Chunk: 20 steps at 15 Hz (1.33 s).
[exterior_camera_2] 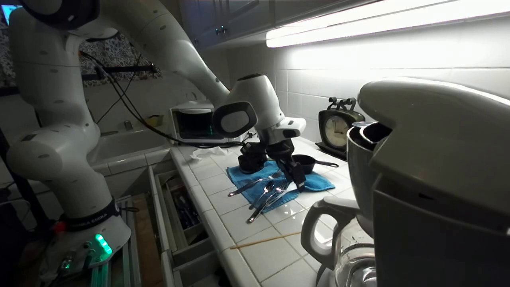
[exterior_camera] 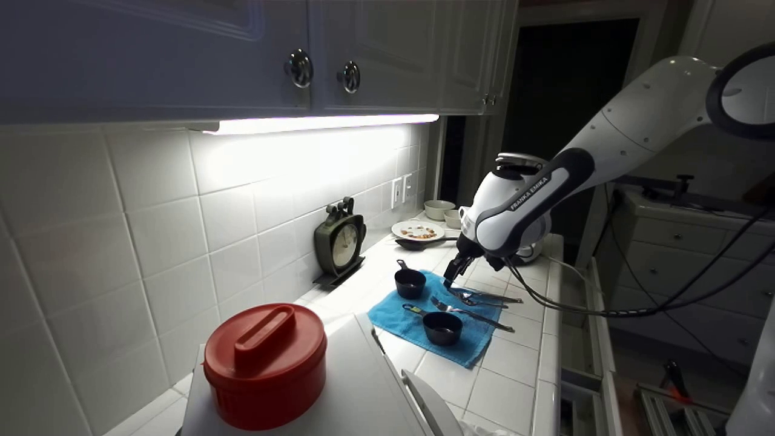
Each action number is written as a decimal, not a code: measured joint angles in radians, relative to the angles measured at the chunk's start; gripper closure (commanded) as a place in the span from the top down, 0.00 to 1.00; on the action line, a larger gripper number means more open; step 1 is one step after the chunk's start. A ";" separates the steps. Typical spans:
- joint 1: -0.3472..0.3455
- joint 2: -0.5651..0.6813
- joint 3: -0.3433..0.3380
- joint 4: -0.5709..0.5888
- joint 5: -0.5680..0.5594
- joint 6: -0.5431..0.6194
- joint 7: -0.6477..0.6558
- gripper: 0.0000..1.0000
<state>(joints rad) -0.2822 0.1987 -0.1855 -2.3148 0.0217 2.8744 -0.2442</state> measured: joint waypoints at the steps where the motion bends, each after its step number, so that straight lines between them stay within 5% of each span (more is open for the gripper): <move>1: -0.002 0.004 0.002 0.000 0.001 0.005 0.000 0.81; 6: -0.009 0.010 0.013 0.000 0.009 0.023 0.000 0.76; 10: -0.013 0.010 0.026 0.000 0.031 0.024 0.000 0.56; 17: -0.014 0.013 0.036 0.000 0.055 0.024 0.000 0.56; 20: -0.014 0.017 0.038 0.000 0.057 0.024 0.001 0.47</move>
<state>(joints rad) -0.2961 0.2155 -0.1476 -2.3147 0.0783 2.8981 -0.2435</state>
